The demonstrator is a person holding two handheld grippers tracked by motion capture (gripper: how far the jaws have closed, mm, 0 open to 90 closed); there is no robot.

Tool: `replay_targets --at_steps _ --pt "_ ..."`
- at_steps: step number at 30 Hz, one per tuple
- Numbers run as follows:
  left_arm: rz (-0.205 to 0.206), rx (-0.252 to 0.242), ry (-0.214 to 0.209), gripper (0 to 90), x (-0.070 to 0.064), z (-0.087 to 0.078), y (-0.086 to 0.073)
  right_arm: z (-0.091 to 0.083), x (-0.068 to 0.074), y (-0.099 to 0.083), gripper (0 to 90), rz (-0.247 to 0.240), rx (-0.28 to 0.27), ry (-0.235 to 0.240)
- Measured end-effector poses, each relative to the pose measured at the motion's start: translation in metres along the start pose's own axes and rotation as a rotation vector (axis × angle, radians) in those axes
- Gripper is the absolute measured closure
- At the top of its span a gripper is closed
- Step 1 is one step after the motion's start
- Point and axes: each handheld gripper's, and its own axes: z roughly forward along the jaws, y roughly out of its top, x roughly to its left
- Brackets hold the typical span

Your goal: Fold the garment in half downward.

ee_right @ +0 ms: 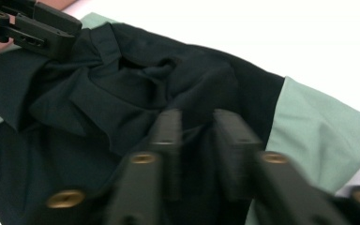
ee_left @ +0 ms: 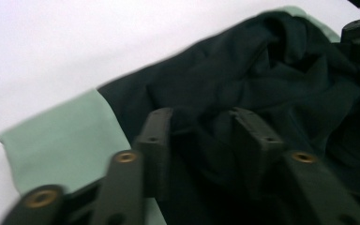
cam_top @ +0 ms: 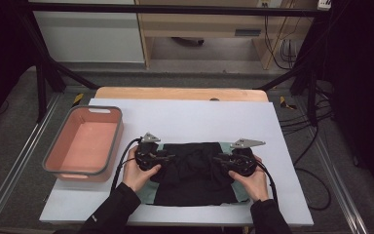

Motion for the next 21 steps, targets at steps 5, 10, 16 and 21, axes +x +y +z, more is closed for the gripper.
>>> replay_targets --at_steps 5,10,16,21 --pt "0.017 0.021 -0.014 84.8 0.0 -0.007 -0.005 -0.005 -0.002 -0.004 88.6 0.007 0.006 0.017" --pt "0.048 -0.027 -0.053 88.3 -0.003 -0.023 -0.009 -0.018 0.0 -0.007 88.8 0.0 -0.016 0.032" --pt "0.136 -0.043 -0.104 88.3 -0.018 -0.049 -0.026 -0.039 0.007 -0.019 88.7 -0.023 -0.041 0.05" --pt "0.202 -0.015 -0.135 88.2 -0.033 -0.058 -0.05 -0.047 0.013 -0.035 88.7 -0.042 -0.015 0.064"
